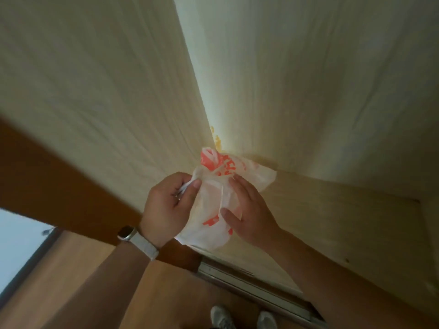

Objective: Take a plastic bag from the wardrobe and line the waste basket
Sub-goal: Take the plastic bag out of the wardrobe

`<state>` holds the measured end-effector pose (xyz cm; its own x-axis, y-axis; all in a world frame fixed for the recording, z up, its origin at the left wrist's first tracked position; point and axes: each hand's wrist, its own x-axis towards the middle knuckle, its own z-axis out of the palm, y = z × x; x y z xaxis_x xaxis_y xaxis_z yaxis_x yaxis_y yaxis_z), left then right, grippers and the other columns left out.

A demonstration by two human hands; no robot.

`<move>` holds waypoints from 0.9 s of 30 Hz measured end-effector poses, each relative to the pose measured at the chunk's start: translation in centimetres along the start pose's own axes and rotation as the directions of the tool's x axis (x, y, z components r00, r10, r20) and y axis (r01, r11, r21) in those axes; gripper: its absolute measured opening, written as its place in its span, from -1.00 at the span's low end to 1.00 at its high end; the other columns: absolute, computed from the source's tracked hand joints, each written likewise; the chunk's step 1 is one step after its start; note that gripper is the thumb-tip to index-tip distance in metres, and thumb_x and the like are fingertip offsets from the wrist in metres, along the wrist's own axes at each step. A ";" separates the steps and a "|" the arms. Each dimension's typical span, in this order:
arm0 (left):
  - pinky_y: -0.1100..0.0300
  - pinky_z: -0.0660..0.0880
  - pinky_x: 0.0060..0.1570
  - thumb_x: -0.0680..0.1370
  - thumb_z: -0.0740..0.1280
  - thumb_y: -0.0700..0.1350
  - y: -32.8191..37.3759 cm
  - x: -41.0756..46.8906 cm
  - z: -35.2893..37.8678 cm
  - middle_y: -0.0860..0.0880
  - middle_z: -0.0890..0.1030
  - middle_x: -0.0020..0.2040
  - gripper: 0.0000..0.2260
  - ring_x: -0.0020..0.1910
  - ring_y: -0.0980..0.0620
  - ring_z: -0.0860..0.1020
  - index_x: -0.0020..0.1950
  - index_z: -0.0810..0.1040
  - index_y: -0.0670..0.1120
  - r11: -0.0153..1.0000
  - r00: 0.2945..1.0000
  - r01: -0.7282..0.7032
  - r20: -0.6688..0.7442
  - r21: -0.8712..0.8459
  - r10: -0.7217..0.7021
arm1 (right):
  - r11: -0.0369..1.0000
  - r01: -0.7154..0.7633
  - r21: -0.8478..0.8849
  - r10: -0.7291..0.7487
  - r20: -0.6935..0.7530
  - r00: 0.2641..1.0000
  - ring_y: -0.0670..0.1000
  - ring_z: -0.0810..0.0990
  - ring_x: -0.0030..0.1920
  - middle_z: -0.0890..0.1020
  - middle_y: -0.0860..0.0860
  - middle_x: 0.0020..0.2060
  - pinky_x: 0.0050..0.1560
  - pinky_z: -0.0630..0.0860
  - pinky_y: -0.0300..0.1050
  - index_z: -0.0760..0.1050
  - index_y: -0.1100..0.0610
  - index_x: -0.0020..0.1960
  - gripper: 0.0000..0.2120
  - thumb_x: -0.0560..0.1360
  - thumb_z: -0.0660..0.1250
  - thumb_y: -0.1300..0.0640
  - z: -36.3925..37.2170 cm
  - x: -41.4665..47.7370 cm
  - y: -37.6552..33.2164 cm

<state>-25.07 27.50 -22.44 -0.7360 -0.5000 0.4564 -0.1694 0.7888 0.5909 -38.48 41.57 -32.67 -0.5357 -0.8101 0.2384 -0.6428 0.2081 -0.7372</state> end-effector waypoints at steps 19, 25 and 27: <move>0.33 0.40 -0.39 0.58 0.27 0.09 1.5 -9.2 -11.6 0.07 0.59 -0.30 -0.74 -0.30 0.09 0.53 -0.14 0.58 -0.07 0.951 0.910 0.308 -0.301 0.032 -0.284 | 0.938 0.201 0.281 -0.273 0.244 0.931 -0.16 0.20 0.49 0.24 -0.20 0.46 0.47 0.29 0.01 0.12 -0.25 0.46 -0.44 0.49 0.18 -0.23 6.4 -1.9 -10.4; 0.40 0.36 -0.42 0.56 0.30 0.09 3.5 -15.0 -14.0 0.08 0.56 -0.34 -0.81 -0.35 0.10 0.50 -0.19 0.55 0.05 0.900 0.809 0.436 -0.445 0.019 -0.383 | 0.885 0.351 0.306 -0.445 0.335 0.830 -0.23 0.11 0.49 0.18 -0.24 0.48 0.46 0.21 -0.01 0.06 -0.27 0.48 -0.44 0.53 0.02 -0.38 8.8 -3.9 -12.6; 0.25 0.40 -0.42 0.56 0.31 0.12 4.5 -17.2 -15.1 -0.01 0.56 -0.35 -0.81 -0.37 0.03 0.49 -0.20 0.54 0.08 0.872 0.755 0.489 -0.504 0.004 -0.421 | 0.858 0.397 0.326 -0.502 0.364 0.785 -0.20 0.10 0.52 0.16 -0.22 0.50 0.47 0.17 -0.01 0.05 -0.26 0.49 -0.45 0.55 0.02 -0.37 9.6 -5.1 -13.6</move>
<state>-3.26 34.27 -17.64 -0.1538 -0.8891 0.4310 -0.5102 0.4450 0.7359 -21.74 37.59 -29.89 0.1015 -0.9396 0.3269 -0.5858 -0.3220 -0.7437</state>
